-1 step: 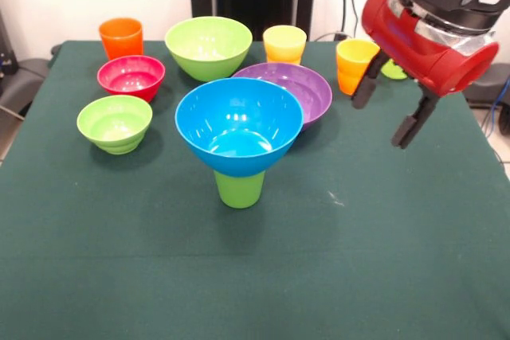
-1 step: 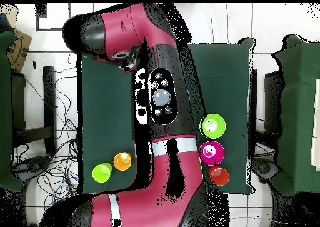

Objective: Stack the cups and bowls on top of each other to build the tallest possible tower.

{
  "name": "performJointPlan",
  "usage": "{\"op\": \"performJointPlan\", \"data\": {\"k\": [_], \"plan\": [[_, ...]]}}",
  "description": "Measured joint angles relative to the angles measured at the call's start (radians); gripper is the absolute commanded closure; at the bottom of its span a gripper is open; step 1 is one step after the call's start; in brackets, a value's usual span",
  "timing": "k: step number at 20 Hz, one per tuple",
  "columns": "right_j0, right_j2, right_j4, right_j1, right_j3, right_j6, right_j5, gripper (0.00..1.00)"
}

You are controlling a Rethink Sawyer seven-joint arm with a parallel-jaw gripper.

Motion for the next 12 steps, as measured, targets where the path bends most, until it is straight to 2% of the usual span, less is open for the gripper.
{"op": "performJointPlan", "data": {"k": [12], "plan": [[-0.035,-0.015,-0.074,0.004,0.018,-0.129,0.028,0.00]]}}
